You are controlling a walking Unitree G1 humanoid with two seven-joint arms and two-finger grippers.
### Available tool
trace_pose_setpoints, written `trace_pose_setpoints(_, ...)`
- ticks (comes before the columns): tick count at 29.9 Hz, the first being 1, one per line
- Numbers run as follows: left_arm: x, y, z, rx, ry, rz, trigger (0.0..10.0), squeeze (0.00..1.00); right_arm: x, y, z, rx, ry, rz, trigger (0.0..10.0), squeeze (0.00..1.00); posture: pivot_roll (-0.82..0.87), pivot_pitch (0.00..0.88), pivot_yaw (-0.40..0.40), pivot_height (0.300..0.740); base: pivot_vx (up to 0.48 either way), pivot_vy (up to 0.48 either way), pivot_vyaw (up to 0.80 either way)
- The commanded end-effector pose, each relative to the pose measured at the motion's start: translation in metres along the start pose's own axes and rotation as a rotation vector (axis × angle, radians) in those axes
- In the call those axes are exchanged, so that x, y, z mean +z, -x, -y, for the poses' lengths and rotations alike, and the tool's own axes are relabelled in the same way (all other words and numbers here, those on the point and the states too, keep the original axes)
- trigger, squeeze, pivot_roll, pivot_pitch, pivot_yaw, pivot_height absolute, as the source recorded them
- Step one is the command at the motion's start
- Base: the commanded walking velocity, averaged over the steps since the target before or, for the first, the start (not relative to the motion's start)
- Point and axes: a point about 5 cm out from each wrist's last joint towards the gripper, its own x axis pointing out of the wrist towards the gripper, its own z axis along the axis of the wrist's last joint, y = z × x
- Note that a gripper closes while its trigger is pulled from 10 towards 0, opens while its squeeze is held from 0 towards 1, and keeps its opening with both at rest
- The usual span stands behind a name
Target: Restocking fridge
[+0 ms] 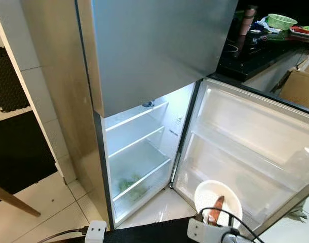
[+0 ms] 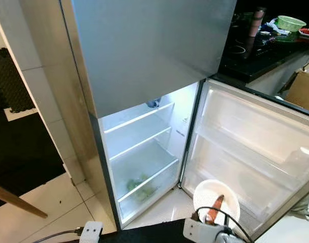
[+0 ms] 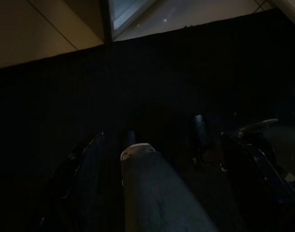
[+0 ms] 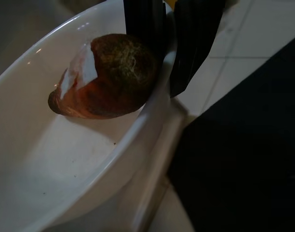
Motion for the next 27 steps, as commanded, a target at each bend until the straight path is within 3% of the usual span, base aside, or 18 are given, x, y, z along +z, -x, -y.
trace_pose_setpoints(1, -0.003, 0.000, 0.003, -0.004, -0.003, -0.015, 10.0, 0.00, -0.002, 0.000, -0.001, -0.006, -0.028, -0.015, 10.0, 0.00, -0.04, 0.000, -0.050, 0.740, 0.000, 0.000, 0.00)
trace_pose_setpoints(6, -0.004, 0.000, 0.003, -0.004, -0.001, -0.021, 10.0, 0.00, 0.004, 0.001, -0.008, 0.037, -0.084, 0.009, 10.0, 0.00, -0.04, 0.000, -0.052, 0.740, 0.000, 0.000, 0.16)
trace_pose_setpoints(27, -0.006, 0.001, 0.000, -0.001, 0.000, -0.029, 10.0, 0.00, -0.003, 0.003, -0.018, 0.079, -0.085, -0.028, 10.0, 0.00, -0.03, 0.001, -0.046, 0.740, 0.000, 0.000, 0.80)
